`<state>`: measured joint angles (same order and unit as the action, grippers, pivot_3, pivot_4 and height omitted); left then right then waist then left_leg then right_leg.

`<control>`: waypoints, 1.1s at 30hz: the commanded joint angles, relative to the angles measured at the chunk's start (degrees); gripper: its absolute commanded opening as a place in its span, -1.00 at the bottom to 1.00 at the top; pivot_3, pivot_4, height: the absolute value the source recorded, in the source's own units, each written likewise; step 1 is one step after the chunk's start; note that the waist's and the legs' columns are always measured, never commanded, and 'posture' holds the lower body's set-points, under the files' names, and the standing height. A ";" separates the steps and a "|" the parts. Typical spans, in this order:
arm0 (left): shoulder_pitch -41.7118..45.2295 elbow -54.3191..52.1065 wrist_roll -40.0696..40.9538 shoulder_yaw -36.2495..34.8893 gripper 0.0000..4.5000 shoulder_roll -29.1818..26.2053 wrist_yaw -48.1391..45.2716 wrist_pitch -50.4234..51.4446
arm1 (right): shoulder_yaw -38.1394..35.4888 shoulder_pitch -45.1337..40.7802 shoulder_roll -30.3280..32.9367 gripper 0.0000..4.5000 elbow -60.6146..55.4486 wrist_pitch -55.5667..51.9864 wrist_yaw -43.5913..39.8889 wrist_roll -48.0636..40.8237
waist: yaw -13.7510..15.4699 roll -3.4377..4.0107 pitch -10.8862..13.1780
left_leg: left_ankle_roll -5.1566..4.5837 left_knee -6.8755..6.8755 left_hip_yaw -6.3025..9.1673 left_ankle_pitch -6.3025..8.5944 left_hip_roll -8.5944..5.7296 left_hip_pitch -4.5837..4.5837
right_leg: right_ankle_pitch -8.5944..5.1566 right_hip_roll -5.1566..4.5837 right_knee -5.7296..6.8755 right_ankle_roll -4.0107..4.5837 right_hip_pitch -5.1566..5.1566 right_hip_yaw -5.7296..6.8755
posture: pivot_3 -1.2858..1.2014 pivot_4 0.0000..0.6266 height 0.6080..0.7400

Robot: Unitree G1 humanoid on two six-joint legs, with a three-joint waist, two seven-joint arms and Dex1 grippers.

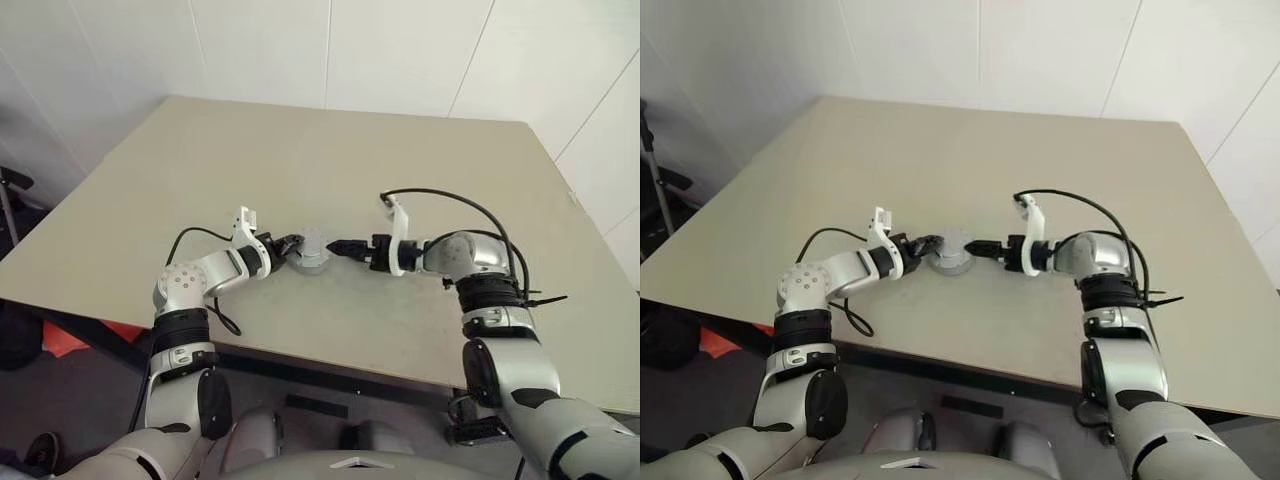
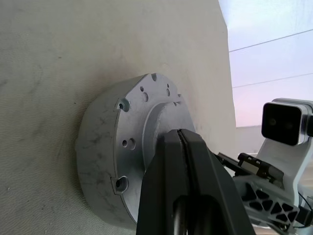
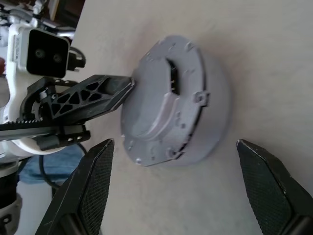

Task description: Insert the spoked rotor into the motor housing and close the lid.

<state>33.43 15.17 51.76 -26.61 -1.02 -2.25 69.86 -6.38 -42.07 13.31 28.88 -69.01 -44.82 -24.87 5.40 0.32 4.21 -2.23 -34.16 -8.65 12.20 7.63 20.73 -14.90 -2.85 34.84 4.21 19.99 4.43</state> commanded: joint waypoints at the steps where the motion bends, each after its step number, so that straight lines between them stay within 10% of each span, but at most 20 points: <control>1: -0.53 -0.02 -1.48 0.76 -1.00 -0.95 0.93 -0.05 | 2.01 1.14 -1.74 0.99 -2.29 -2.78 0.32 -1.91 | 0.03 0.00 0.00 | 0.01 0.00 0.00 0.00 0.00 0.00 | 0.00 0.00 -0.01 0.00 0.00 0.00 | 0.03 -1.00 1.00; 33: -2.06 -1.60 -3.11 2.22 -1.00 -2.17 0.10 -1.96 | -19.10 -8.91 -18.53 0.99 4.39 -3.12 16.84 -9.09 | -1.45 0.01 0.01 | 1.27 1.11 -0.05 -0.55 0.45 -0.59 | -0.05 0.56 -0.03 0.66 0.18 0.00 | 0.03 -1.00 1.00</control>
<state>31.90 12.11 50.26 -26.37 -3.46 -2.73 67.15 -25.58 -47.05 -1.61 34.89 -71.82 -25.98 -28.06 3.95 0.32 4.22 -0.96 -33.04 -8.70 11.66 8.09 20.15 -14.96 -2.28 34.80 4.89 20.19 4.44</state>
